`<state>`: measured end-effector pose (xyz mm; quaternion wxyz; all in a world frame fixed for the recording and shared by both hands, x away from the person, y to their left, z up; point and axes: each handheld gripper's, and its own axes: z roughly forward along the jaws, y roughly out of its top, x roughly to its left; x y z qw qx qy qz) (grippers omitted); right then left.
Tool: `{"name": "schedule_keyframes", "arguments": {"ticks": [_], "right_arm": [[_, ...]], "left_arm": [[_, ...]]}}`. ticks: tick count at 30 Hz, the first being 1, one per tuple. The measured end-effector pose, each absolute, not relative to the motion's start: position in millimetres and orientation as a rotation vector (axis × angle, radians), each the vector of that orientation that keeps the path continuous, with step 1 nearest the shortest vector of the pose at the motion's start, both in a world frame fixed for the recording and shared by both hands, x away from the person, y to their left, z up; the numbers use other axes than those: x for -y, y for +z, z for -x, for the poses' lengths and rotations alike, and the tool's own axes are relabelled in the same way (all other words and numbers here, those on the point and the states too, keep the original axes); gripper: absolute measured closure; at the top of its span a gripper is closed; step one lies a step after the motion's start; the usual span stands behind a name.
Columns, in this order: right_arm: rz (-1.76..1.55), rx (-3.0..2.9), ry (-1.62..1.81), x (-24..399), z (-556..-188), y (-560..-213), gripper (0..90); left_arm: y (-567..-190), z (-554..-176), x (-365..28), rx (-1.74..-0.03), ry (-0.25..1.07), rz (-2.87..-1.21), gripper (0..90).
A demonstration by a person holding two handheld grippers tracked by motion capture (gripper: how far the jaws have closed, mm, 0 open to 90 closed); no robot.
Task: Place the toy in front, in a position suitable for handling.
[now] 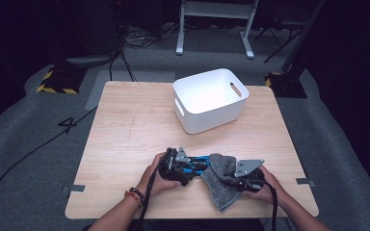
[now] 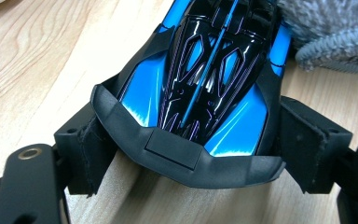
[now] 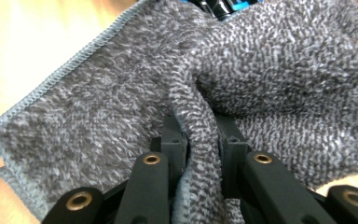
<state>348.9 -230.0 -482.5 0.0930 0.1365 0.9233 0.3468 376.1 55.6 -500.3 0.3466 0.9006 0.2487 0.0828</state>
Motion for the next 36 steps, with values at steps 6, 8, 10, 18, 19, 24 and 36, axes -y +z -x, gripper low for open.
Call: {"name": "schedule_keyframes", "arguments": {"ticks": [6,8,10,18,19,24,36], "right_arm": [[-0.425,-2.697,0.982,229,-355,-489,77.8],[-0.431,-2.671,0.967,229,-357,-489,77.9],[-0.44,-2.634,0.941,232,-360,-490,77.8],[-0.656,-2.553,0.982,253,-384,-493,78.2],[-0.664,-2.559,0.992,254,-385,-494,78.2],[-0.632,-2.56,0.951,250,-380,-491,78.4],[-0.47,-2.693,1.027,231,-360,-491,78.2]], "left_arm": [[-500,-376,-60,-0.629,0.173,-2.328,20.7],[-499,-375,-62,-0.617,0.143,-2.323,21.3],[-499,-375,-63,-0.592,0.139,-2.336,21.9],[-499,-374,-61,-0.583,0.133,-2.33,23.7],[-499,-374,-61,-0.581,0.13,-2.328,23.7],[-499,-373,-59,-0.582,0.159,-2.341,23.8],[-499,-372,-60,-0.586,0.158,-2.344,24.2]]}}
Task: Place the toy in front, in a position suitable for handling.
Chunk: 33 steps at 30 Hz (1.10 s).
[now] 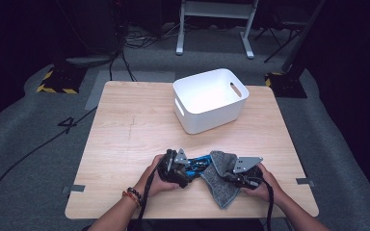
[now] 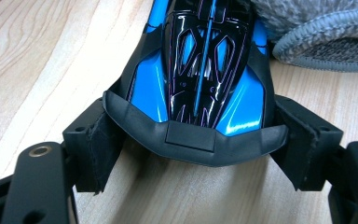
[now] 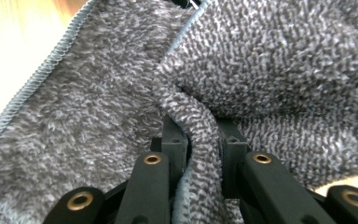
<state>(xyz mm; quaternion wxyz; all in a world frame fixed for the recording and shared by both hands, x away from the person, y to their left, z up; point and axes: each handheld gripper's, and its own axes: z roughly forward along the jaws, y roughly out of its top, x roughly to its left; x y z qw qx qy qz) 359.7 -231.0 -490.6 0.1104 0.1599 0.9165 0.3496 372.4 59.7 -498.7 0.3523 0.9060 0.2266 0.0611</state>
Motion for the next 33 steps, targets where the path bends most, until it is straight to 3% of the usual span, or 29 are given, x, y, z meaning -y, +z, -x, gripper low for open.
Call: {"name": "schedule_keyframes", "arguments": {"ticks": [9,15,19,28,33], "right_arm": [[-0.638,-2.563,0.988,245,-379,-494,78.3],[-0.636,-2.51,0.939,236,-383,-495,78.3],[-0.66,-2.481,0.94,232,-388,-496,78.3],[-0.603,-2.549,0.991,238,-381,-480,75.8],[-0.503,-2.68,0.991,237,-365,-483,75.9]], "left_arm": [[-498,-371,-61,-0.597,0.102,-2.324,24.1],[-497,-368,-64,-0.574,0.034,-2.324,16.9],[-493,-366,-71,-0.552,-0.025,-2.297,17.8],[-484,-365,-80,-0.536,-0.008,-2.253,22.8],[-469,-372,-97,-0.624,0.093,-2.15,22.6]]}}
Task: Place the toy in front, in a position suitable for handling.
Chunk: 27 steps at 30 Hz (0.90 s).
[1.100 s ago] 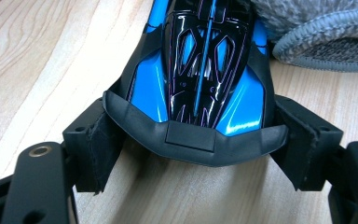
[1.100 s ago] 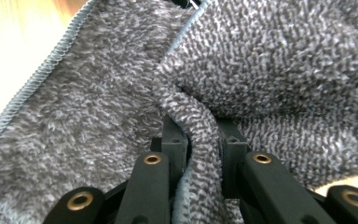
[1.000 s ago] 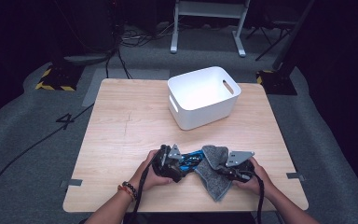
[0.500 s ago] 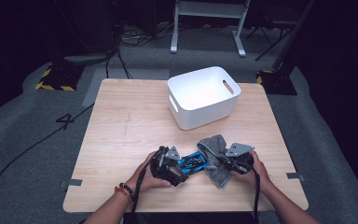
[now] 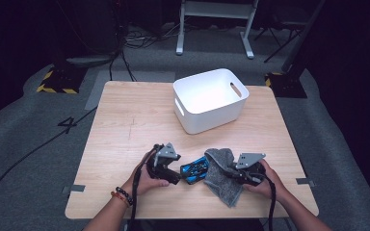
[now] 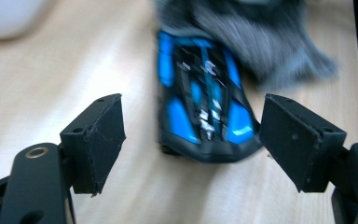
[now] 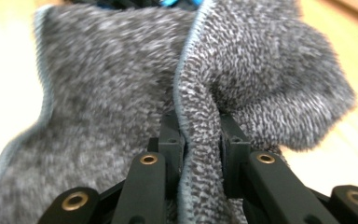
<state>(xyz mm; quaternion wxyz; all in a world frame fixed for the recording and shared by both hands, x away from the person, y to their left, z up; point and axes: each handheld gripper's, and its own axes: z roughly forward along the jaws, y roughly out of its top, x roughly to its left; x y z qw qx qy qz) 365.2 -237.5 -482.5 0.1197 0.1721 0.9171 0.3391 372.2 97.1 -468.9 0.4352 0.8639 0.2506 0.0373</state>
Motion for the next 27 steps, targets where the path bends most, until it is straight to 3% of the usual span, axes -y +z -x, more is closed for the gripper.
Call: {"name": "schedule_keyframes", "arguments": {"ticks": [3,7,11,14,17,27], "right_arm": [[-0.461,-2.708,0.976,237,-361,-481,75.9],[-0.446,-2.76,0.977,237,-359,-482,75.7],[-0.428,-2.774,0.951,234,-359,-484,75.6],[-0.462,-2.751,0.976,233,-360,-487,73.4],[-0.494,-2.69,0.985,226,-359,-490,73.1],[-0.555,-2.554,0.982,206,-383,-495,74.7]], "left_arm": [[-472,-379,-100,-0.701,0.123,-2.122,23.6],[-481,-387,-92,-0.749,0.15,-2.162,32.5],[-486,-389,-83,-0.713,0.113,-2.196,37.4],[-486,-389,-85,-0.676,0.065,-2.194,47.6],[-489,-391,-89,-0.649,-0.06,-2.168,49.5],[-491,-390,-87,-0.626,-0.134,-2.173,50.0]]}}
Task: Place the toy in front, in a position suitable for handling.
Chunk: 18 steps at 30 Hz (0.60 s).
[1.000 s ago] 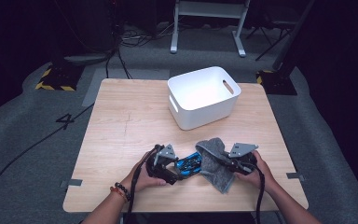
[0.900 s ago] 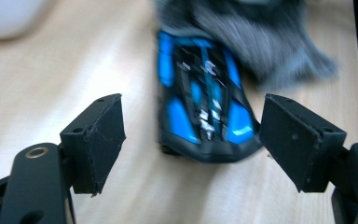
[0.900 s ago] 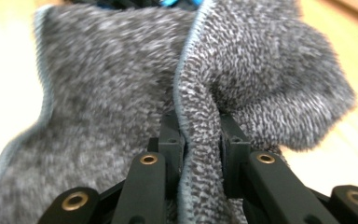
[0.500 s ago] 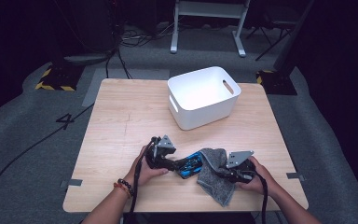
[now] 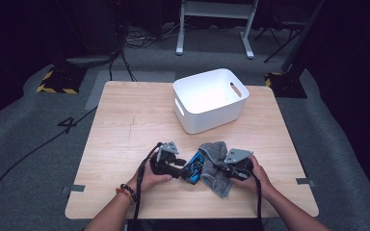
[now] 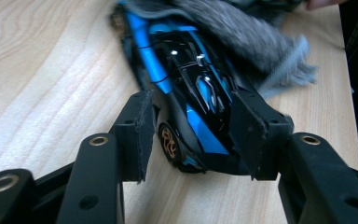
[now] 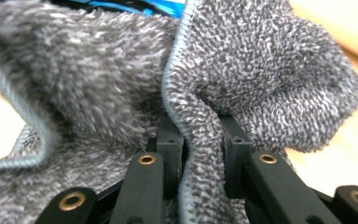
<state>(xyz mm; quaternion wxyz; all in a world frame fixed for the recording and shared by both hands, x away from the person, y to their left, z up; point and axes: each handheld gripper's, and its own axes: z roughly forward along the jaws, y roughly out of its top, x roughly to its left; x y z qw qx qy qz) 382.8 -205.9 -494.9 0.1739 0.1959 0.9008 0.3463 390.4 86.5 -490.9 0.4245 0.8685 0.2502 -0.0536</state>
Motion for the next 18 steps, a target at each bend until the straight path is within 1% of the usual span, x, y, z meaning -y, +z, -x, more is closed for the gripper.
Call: {"name": "schedule_keyframes", "arguments": {"ticks": [3,5,6,7,10,13,15,18], "right_arm": [[-0.573,-2.536,0.975,197,-394,-495,74.5],[-0.577,-2.534,0.971,193,-400,-495,74.2],[-0.577,-2.534,0.974,192,-402,-495,74.4],[-0.578,-2.536,0.98,192,-402,-495,75.0],[-0.511,-2.616,1.03,196,-395,-493,75.5],[-0.355,-2.724,1.083,192,-377,-490,75.4],[-0.267,-2.754,1.068,184,-364,-491,74.7],[-0.246,-2.761,1.079,179,-362,-491,75.2]], "left_arm": [[-490,-388,-83,-0.624,-0.104,-2.181,49.0],[-488,-385,-80,-0.64,-0.052,-2.192,47.3],[-488,-385,-79,-0.667,-0.02,-2.196,41.4],[-488,-385,-79,-0.681,-0.015,-2.193,37.2],[-488,-384,-78,-0.696,0.009,-2.185,37.4],[-487,-384,-75,-0.705,0.042,-2.182,38.1],[-487,-385,-75,-0.698,0.036,-2.188,39.1],[-487,-386,-76,-0.695,0.022,-2.186,39.1]]}}
